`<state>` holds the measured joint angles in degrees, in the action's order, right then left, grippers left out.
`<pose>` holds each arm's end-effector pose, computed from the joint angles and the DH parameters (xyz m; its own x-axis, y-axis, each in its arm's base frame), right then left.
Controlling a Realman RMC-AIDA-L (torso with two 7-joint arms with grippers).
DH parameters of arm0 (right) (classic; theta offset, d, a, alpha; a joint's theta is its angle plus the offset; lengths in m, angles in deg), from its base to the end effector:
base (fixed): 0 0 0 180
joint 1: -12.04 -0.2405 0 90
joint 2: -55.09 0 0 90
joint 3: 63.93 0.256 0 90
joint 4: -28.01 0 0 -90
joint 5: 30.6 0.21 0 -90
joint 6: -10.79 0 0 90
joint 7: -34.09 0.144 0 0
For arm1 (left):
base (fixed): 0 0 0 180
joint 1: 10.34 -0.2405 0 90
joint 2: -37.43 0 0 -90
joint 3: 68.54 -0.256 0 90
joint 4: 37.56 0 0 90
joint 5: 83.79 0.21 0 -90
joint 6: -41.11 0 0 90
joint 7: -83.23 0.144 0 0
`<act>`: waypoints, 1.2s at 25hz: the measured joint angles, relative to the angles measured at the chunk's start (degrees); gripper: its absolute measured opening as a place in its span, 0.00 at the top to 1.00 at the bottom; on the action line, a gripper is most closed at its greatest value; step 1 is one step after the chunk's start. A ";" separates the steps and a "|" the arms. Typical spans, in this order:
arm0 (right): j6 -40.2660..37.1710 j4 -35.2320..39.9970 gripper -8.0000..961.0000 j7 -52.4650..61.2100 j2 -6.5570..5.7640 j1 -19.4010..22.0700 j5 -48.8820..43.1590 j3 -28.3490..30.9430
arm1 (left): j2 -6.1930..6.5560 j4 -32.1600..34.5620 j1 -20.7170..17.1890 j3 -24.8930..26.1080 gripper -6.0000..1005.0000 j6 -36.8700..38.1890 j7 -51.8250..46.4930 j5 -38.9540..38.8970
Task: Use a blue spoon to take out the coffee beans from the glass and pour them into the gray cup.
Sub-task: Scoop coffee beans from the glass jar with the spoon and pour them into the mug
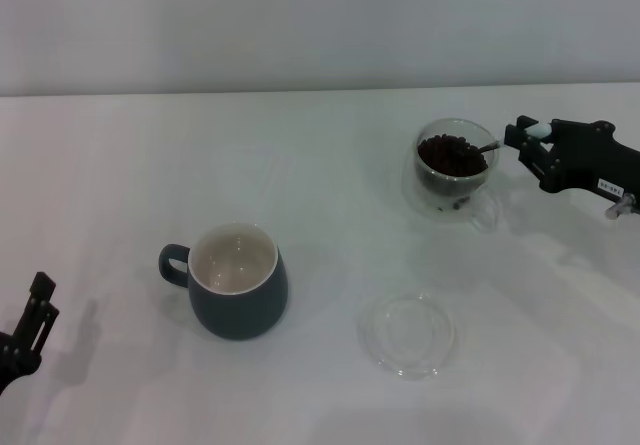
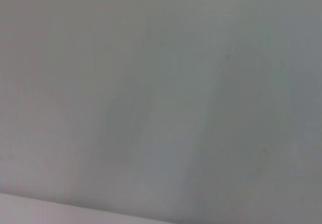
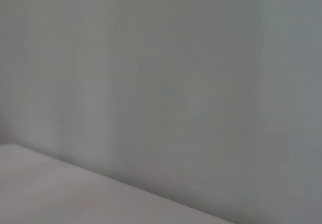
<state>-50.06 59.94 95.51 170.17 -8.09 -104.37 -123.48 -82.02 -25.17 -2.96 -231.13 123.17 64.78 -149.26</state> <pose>0.3247 0.3476 0.0265 0.7510 -0.2179 -0.6233 -0.6165 -0.5693 -0.5439 -0.3531 0.2029 -0.0447 0.5269 0.0432 0.8488 0.8355 -0.2095 -0.5080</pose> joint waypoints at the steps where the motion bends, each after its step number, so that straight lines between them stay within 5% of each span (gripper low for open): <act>1: 0.03 0.01 0.84 1.22 -0.06 0.00 0.00 0.08 | 0.00 0.00 0.00 0.00 0.30 0.00 0.00 0.00; 24: 2.80 2.14 0.84 30.30 -2.43 0.02 -6.71 -0.34 | 0.13 0.00 0.18 0.11 0.30 -0.07 0.36 0.00; 30: 1.88 2.83 0.84 31.82 -2.16 0.28 -6.95 -0.36 | 0.18 -0.08 0.36 0.24 0.30 -0.01 0.43 0.00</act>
<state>-48.18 62.77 127.33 168.02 -7.81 -111.32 -123.84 -81.83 -25.25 -2.60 -230.89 123.16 65.21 -149.27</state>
